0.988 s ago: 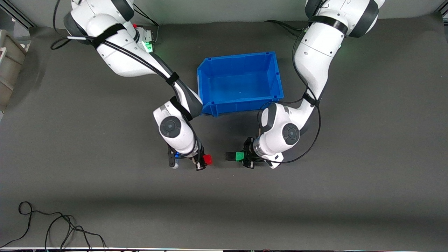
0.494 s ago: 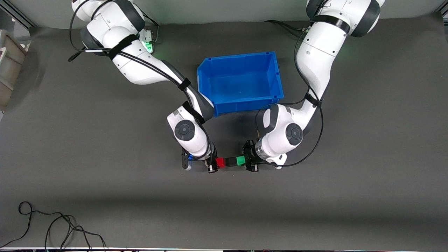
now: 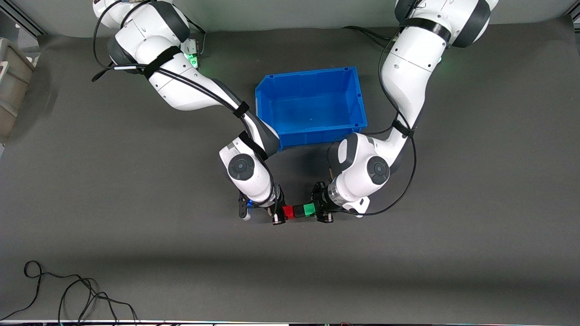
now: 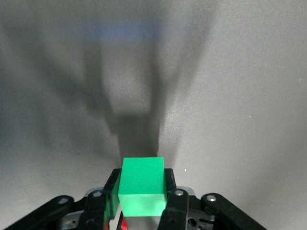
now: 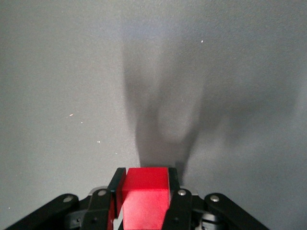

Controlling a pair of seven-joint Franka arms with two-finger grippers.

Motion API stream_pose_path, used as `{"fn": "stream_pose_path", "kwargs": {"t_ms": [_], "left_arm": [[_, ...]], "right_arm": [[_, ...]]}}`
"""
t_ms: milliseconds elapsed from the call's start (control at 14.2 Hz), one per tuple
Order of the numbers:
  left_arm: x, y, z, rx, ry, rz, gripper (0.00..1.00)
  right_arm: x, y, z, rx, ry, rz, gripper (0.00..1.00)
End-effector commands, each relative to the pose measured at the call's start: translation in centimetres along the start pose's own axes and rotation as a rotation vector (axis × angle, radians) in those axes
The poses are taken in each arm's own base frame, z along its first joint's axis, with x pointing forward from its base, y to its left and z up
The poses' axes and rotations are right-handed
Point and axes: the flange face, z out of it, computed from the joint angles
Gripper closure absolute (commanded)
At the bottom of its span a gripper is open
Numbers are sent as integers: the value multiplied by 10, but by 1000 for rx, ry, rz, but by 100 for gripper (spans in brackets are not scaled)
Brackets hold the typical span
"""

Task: Attach green and red cubes to black cube
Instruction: 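Open both grippers, releasing the red and green cubes beside the black cube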

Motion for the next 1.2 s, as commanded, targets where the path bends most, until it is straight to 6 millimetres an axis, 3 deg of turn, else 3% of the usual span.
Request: {"fn": "stream_pose_path", "kwargs": {"t_ms": [0,141,282,424,635,776,918,1129], "left_arm": [[-10,-4,-2,-16,14,11,0],[-8,-2,-5,-9,16,14,0],[-2,4,-9,-16,33,27,0],[14,20,-25,-19,60,43,0],[38,43,-60,51,80,87,0],[62,60,-88,103,82,120,0],[88,68,-115,177,81,196,0],[142,81,-176,242,102,364,0]], "right_arm": [[-14,0,-1,22,-13,21,65],[-13,0,-1,23,-11,41,24],[-13,-1,-3,27,-7,33,0],[-9,-7,-14,41,0,23,0],[2,-7,-59,25,44,-13,0],[32,-3,-103,-3,101,-89,0],[85,8,-152,-22,138,-170,0],[135,25,-218,-57,185,-255,0]]}}
